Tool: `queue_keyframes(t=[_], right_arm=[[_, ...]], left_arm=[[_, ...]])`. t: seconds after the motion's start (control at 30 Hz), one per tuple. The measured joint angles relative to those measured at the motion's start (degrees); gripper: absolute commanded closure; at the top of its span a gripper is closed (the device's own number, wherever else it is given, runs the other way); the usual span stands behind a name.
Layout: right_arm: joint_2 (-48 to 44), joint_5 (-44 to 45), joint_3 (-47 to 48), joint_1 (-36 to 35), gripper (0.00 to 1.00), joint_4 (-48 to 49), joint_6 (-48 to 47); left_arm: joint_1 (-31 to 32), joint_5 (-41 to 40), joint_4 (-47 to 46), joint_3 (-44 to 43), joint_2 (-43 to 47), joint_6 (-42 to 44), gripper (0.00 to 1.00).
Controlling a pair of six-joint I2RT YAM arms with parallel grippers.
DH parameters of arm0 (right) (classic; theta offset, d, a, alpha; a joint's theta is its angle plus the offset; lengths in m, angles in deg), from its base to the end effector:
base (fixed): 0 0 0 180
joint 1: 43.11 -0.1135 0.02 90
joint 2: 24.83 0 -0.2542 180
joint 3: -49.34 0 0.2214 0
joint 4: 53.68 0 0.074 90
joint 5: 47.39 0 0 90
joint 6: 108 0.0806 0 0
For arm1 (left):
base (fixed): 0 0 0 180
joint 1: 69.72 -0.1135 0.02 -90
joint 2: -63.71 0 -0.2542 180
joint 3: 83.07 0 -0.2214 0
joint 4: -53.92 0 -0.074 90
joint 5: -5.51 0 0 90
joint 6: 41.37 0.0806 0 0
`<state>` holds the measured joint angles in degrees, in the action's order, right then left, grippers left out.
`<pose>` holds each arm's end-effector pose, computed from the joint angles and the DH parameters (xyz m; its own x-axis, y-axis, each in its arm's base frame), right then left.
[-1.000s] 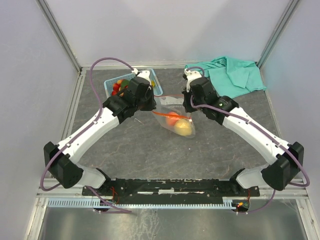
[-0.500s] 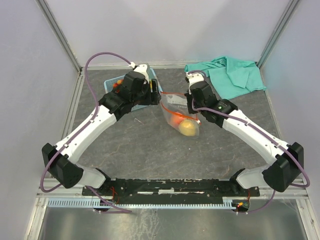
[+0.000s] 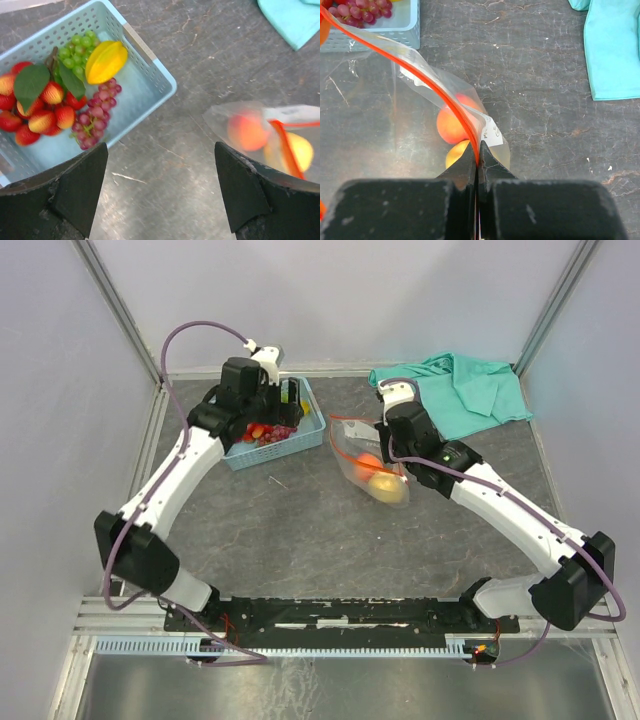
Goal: Place the food in the zip-top bag and seal the zipper
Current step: Pick up the fake fruit from the bin.
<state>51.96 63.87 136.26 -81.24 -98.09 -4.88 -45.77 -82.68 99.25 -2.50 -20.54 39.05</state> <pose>0.2564 0.1641 0.3159 -0.5086 -0.1303 -0.8511 -0.2303 0.9731 -0.0113 0.3114 -0.1411 0.3468 -0.5243 0.0509 -0.8500 0.3483 0.9237 -0.1596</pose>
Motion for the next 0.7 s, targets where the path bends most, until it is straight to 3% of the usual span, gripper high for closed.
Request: queue_keyframes(t=[0.2, 0.7], right_arm=[[0.0, -0.3, -0.2, 0.0, 0.99, 0.8, -0.6], [-0.7, -3.0, -1.7, 0.0, 0.99, 0.6, 0.6]], left_arm=[[-3.7, 4.9, 0.3, -7.9, -12.7, 7.0, 0.07], [-4.9, 3.9, 2.5, -31.5, -41.3, 19.8, 0.08]])
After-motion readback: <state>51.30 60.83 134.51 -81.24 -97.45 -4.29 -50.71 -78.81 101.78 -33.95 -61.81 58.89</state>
